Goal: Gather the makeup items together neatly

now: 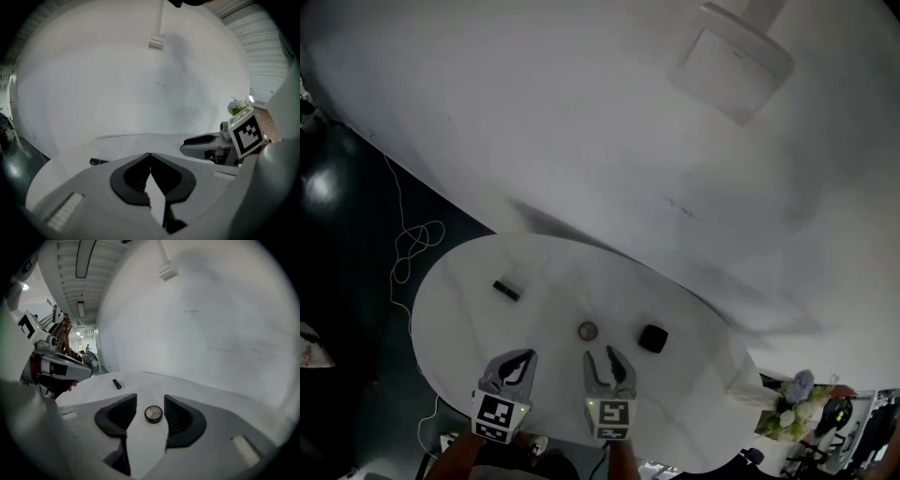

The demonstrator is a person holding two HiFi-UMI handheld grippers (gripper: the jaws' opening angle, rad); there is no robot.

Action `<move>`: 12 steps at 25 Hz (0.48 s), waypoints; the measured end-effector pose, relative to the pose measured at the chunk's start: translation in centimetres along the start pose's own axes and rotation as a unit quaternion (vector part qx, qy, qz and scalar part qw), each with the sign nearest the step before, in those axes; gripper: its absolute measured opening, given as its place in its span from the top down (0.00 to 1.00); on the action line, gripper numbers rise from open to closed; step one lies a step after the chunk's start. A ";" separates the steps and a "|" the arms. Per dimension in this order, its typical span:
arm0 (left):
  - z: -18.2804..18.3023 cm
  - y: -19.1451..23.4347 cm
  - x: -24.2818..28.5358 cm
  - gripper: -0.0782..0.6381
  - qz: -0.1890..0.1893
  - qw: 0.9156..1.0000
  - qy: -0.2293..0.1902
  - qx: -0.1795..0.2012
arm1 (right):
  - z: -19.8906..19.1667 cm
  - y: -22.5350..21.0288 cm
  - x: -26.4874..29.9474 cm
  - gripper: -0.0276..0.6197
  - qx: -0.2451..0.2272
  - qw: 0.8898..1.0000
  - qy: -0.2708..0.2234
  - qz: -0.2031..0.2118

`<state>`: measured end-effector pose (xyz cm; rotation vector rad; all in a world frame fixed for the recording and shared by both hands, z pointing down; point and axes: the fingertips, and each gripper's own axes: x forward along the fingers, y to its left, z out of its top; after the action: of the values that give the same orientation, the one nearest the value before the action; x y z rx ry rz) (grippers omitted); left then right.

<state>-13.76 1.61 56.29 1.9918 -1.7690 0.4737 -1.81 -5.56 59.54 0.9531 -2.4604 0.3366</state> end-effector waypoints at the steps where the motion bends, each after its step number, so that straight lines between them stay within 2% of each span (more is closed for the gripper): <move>1: -0.3 0.1 0.3 0.88 0.000 1.000 0.003 -0.001 | -0.5 0.1 0.8 0.64 0.000 1.000 0.010 0.008; 2: -0.7 0.1 0.6 0.88 0.001 1.000 0.007 -0.003 | -1.1 0.2 1.6 0.57 0.003 1.000 0.021 0.016; 4: -1.4 0.1 1.0 0.88 0.001 1.000 0.015 -0.007 | -2.1 0.3 2.9 0.51 0.008 0.999 0.040 0.024; 12: -3.8 0.6 2.3 0.88 0.006 0.999 0.037 -0.018 | -4.6 -0.4 6.7 0.50 0.000 0.997 0.076 0.025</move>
<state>-14.00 1.63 60.72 1.9160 -1.7345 0.5098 -4.26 -7.80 66.96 0.8340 -2.3479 0.4100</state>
